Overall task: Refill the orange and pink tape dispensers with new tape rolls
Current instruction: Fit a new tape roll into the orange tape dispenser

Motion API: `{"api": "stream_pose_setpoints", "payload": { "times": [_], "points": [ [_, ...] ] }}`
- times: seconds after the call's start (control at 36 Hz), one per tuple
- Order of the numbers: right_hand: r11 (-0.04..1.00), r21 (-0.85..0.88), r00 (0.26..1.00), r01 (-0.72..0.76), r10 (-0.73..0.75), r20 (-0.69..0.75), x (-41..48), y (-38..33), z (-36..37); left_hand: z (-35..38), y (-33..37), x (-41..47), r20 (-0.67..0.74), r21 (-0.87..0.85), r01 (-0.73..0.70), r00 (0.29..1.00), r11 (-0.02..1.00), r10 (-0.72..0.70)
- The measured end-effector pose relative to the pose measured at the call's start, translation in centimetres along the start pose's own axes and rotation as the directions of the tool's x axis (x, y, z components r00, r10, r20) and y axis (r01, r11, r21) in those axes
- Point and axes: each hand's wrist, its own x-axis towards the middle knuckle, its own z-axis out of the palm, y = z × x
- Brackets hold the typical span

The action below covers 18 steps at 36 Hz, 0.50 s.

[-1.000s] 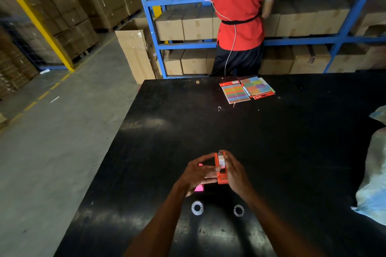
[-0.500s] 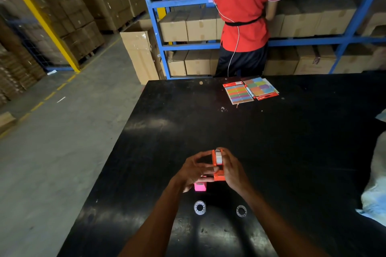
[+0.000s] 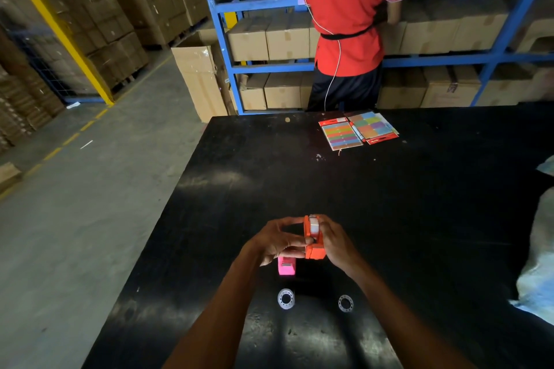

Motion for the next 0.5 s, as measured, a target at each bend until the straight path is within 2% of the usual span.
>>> {"api": "stream_pose_setpoints", "payload": {
  "times": [0.31,0.39,0.5],
  "points": [
    [0.999,0.000,0.999,0.044,-0.044,-0.011,0.0,0.2,-0.6,-0.2,0.6,0.5,0.012,0.038,0.036,0.999,0.999,-0.037],
    [0.993,-0.099,0.998,0.067,-0.067,0.001,0.0,0.2,-0.3,-0.2,0.6,0.4,0.026,0.023,0.041,0.999,0.999,-0.042],
    [0.998,-0.064,0.998,0.019,-0.023,-0.059,0.2,-0.1,0.4,-0.1,0.5,0.5,0.004,0.035,0.019,1.000,0.999,-0.019]
  ]
}}
